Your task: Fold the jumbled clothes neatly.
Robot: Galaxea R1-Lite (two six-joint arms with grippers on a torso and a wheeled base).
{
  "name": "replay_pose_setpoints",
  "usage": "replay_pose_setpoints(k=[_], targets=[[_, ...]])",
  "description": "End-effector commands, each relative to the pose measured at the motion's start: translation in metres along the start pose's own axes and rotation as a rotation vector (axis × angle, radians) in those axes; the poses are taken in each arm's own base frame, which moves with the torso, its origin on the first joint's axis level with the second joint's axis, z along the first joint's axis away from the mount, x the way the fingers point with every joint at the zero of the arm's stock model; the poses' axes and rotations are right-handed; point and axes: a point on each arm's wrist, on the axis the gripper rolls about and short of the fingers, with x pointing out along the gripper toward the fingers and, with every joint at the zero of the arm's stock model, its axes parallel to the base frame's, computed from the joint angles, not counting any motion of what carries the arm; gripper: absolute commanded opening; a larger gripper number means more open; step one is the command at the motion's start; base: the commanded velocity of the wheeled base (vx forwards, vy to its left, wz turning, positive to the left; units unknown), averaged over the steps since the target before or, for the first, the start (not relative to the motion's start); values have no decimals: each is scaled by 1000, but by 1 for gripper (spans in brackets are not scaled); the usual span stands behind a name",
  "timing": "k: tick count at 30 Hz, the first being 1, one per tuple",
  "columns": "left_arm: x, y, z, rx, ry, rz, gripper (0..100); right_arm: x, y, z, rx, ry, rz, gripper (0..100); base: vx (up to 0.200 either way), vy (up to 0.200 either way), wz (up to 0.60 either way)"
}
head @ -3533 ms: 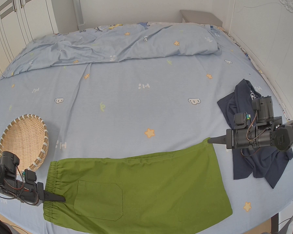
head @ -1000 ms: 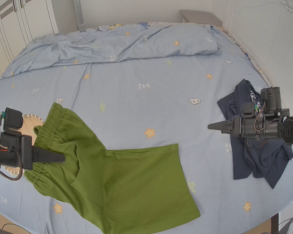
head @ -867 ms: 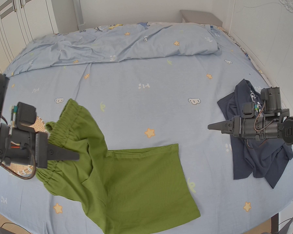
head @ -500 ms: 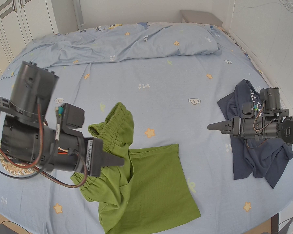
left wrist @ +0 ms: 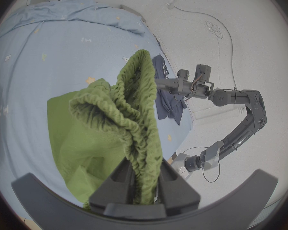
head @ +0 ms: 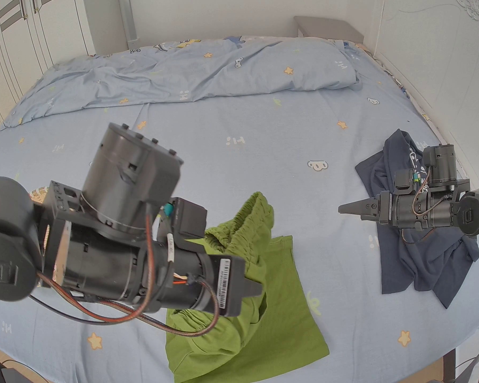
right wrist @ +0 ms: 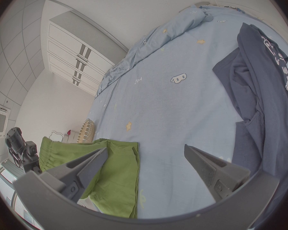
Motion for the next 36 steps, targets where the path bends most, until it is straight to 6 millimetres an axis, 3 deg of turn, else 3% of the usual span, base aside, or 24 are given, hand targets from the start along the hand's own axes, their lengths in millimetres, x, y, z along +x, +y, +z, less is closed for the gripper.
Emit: replay_pose_setpoints(k=[1,2,3,9,13,18,20,23,24,25,30,32,36], targets=[[18,-5,-7,13,52,-1,0,1,0,0,1,2,0,100,0,0,0],[23,-6,-10,19,67,2,0,1,0,0,0,-1,-1,100,0,0,0],[27,-6,-11,19,78,5,100,1,0,0,0,-1,-1,100,0,0,0],[40,-9,-11,-1,70,-11,100,2,-2,0,2,1,-3,100,0,0,0],[43,-21,-9,-80,16,-79,100,2,-1,-1,2,4,-3,100,0,0,0],[40,-13,1,-174,-49,-99,100,2,-1,-1,2,5,-1,100,0,0,0],[28,21,11,-291,-92,-51,100,2,-1,-1,2,3,-2,100,0,0,0],[21,54,10,-361,-77,-18,100,2,0,-1,-1,4,2,100,0,0,0],[21,54,10,-361,-77,-18,100,2,0,-1,-1,4,2,100,0,0,0],[15,94,2,-446,-42,4,100,0,3,-1,-5,4,7,100,0,0,0],[1,172,-29,-535,-21,-24,100,-9,12,1,-21,-16,19,100,0,0,0],[3,200,-47,-496,-4,-42,100,-12,14,0,-26,-22,22,100,0,0,0],[14,227,-64,-382,7,-54,100,-17,19,-2,-33,-24,29,100,0,0,0]])
